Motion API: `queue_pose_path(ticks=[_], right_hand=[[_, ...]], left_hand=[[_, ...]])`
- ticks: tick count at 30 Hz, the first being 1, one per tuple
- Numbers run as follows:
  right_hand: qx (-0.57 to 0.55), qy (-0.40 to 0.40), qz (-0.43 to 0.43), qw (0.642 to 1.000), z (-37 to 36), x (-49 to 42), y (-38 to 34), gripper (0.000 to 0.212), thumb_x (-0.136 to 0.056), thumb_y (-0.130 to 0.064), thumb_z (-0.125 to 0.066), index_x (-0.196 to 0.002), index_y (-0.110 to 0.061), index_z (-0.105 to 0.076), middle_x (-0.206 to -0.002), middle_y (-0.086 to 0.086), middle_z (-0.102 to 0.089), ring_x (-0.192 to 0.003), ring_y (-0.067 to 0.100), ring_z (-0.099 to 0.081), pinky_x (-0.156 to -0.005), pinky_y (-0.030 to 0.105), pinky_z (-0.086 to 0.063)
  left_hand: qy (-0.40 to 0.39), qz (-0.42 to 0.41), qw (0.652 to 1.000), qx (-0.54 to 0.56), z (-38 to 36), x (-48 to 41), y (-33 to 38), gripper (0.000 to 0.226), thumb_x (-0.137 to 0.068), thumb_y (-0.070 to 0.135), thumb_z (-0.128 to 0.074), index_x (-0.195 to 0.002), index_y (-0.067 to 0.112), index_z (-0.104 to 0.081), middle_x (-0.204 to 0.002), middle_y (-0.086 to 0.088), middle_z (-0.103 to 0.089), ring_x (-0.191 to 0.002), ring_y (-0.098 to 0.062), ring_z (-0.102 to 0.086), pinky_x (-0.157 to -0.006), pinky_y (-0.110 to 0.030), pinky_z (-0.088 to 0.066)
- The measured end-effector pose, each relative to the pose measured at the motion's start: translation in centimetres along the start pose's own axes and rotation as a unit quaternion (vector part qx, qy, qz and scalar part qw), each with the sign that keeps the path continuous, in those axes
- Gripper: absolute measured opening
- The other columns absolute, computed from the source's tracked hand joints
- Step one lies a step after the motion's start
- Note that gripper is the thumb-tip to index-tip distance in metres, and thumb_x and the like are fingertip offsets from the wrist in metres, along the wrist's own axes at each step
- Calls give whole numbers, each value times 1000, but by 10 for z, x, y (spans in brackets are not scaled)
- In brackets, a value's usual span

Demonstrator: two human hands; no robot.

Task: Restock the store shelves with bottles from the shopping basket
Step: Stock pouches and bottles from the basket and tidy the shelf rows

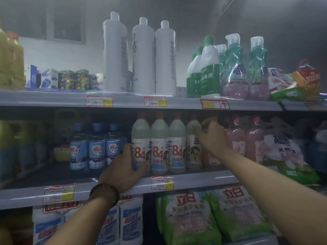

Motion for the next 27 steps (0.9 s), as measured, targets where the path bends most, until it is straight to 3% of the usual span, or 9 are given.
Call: queue_pose_path(ticks=[4,7,12,15,18,21,24,27], right_hand=[[-27,-16,-27,999,-12,-11,8,45,-93,-60,-74,-102,-17,-62,-83,-9,-64,-76,4,-60,-59,25,-39],[-18,-26,-27,999,-13,-12,8,43,-92,-57,-76,-109,-21,-63,-87,-9,-64,-76,0,-56,-58,23,-37],[-16,-25,-9,1000,-2,-12,7,22,-98,-46,-70,-100,-25,-70,-80,-18,-61,-74,0,-57,-59,20,-36],[20,-81,-15,996,-10,-15,11,42,-98,-60,-62,-91,-20,-69,-81,-9,-67,-82,18,-68,-61,23,-39],[19,-115,-53,992,-18,-15,17,59,-91,-76,-62,-102,-18,-70,-93,0,-73,-84,19,-70,-62,26,-43],[-5,-122,-31,992,-17,-17,18,53,-95,-70,-63,-99,-18,-72,-89,-1,-76,-83,18,-74,-63,28,-49],[-22,-148,-9,989,-13,-21,17,52,-96,-68,-62,-93,-17,-72,-85,2,-78,-82,22,-77,-75,41,-62],[-26,-190,-1,981,-13,-23,16,61,-91,-76,-55,-103,-19,-74,-97,1,-80,-91,21,-77,-89,50,-63]], left_hand=[[5,1,1000,-9,0,0,-2,56,-91,62,-69,-130,41,-35,-128,12,-69,-110,-10,-70,-95,-40,-62],[6,4,1000,-12,0,0,-2,58,-90,64,-69,-131,42,-34,-129,12,-69,-111,-10,-70,-95,-42,-62],[3,5,1000,-16,-1,1,1,58,-92,59,-70,-133,38,-35,-129,9,-69,-110,-12,-70,-94,-39,-61],[6,3,1000,-14,0,1,2,58,-91,60,-70,-132,38,-35,-128,10,-69,-104,-8,-67,-92,-36,-61],[10,-1,1000,-16,1,1,2,59,-91,61,-70,-131,38,-35,-126,11,-69,-103,-8,-68,-91,-36,-60],[12,-8,1000,-17,1,2,3,57,-90,64,-69,-129,40,-35,-121,14,-67,-100,-6,-67,-90,-35,-61],[13,-3,1000,-12,1,1,1,57,-89,66,-69,-128,41,-35,-121,16,-67,-102,-7,-68,-91,-38,-61],[14,0,1000,-11,2,0,-2,61,-85,71,-69,-127,44,-35,-120,17,-69,-104,-9,-70,-91,-43,-63]])
Point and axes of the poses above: each hand's wrist, its own x-axis away from the middle knuckle, its own z-axis out of the back of the hand, y = z × x, the point moved 6 cm from there along -x, towards the middle knuckle
